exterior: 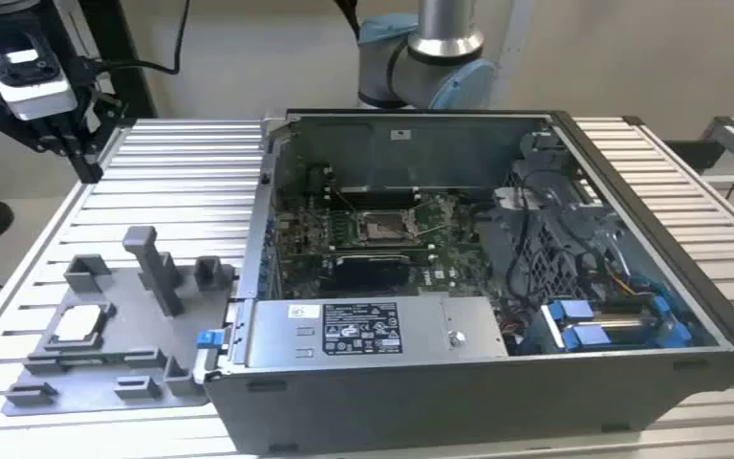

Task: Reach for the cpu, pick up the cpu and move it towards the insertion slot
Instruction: 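Reach for the cpu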

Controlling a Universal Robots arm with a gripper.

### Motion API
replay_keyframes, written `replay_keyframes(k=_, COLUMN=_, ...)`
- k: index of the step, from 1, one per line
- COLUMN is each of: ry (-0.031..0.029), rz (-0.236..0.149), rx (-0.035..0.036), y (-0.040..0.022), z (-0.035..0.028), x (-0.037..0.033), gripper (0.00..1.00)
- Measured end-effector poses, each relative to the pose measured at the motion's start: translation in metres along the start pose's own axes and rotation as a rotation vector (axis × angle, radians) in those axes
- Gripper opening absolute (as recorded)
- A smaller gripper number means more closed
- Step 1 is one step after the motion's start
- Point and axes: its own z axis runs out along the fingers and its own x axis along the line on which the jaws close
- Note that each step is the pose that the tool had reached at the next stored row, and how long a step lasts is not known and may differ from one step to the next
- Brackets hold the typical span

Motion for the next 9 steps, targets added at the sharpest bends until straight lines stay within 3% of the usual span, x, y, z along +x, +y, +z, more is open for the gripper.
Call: replay_keyframes(k=9, ry=0.0, rz=0.0, rx=0.0, y=0.0, z=0.0, x=0.0, gripper=0.0)
